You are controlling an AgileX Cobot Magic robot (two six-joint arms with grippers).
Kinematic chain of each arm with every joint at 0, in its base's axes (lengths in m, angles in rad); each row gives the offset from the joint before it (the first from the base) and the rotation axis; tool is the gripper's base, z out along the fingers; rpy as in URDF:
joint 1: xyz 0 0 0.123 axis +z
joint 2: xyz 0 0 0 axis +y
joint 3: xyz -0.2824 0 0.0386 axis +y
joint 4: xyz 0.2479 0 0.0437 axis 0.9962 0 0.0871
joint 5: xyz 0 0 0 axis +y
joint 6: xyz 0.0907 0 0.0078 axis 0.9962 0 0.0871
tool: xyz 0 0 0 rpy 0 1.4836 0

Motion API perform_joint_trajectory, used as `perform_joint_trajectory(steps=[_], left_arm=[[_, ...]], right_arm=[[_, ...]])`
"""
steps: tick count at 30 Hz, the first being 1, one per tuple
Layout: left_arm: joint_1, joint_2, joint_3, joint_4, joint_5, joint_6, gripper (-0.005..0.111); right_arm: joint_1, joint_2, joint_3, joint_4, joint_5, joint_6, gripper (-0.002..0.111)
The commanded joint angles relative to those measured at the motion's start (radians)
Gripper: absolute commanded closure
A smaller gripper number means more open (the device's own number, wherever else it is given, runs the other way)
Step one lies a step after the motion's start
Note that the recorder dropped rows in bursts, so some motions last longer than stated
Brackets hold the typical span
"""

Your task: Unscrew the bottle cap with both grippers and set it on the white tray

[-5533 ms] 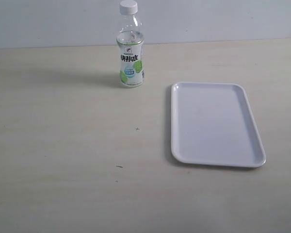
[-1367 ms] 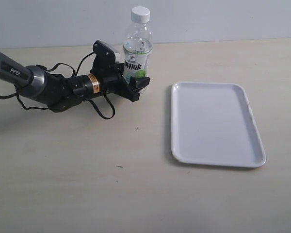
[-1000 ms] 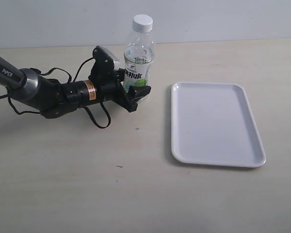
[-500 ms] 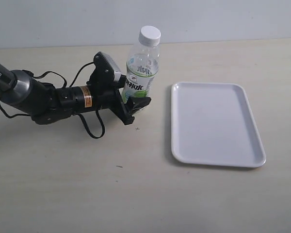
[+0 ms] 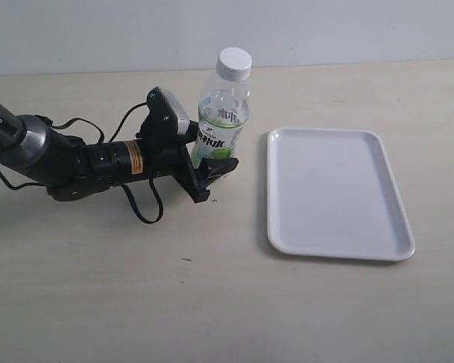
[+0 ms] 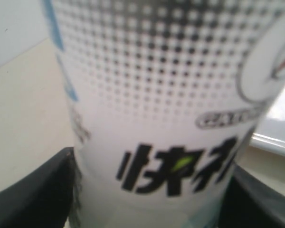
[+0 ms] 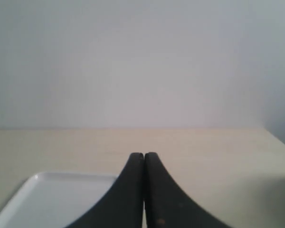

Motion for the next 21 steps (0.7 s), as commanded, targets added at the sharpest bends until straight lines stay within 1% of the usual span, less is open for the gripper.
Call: perform_joint_trajectory(steps=[1, 7, 9, 12, 13, 14, 16, 19, 21], left_arm=[[-0.006, -0.009, 0.017, 0.022, -0.003, 0.015, 0.107], [-0.006, -0.023, 0.038, 0.031, -0.007, 0.033, 0.107], [-0.006, -0.023, 0.042, 0.031, -0.007, 0.033, 0.107], [-0.006, -0.023, 0.042, 0.034, -0.007, 0.038, 0.107], [-0.006, -0.023, 0.042, 0.034, -0.007, 0.046, 0.107], [-0.006, -0.023, 0.042, 0.034, -0.007, 0.048, 0.107], [-0.006, -0.023, 0.042, 0.051, -0.007, 0.048, 0.107], [-0.006, -0.023, 0.042, 0.055, -0.007, 0.050, 0.107], [-0.006, -0.023, 0.042, 0.055, -0.007, 0.050, 0.107]], right_arm=[[-0.003, -0.006, 0.005, -0.001, -0.144, 0.003, 0.108], [-0.003, -0.006, 0.005, -0.001, -0.238, 0.028, 0.108], [-0.003, -0.006, 0.005, 0.007, -0.296, 0.130, 0.108], [-0.003, -0.006, 0.005, 0.034, -0.425, 0.374, 0.108], [-0.003, -0.006, 0.005, 0.034, -0.432, 0.430, 0.108], [-0.003, -0.006, -0.014, 0.027, -0.432, 0.472, 0.108], [-0.003, 0.003, -0.082, 0.019, -0.418, 0.494, 0.108], [-0.003, 0.117, -0.225, 0.010, -0.347, 0.494, 0.108], [-0.003, 0.239, -0.352, -0.038, -0.268, 0.494, 0.108]])
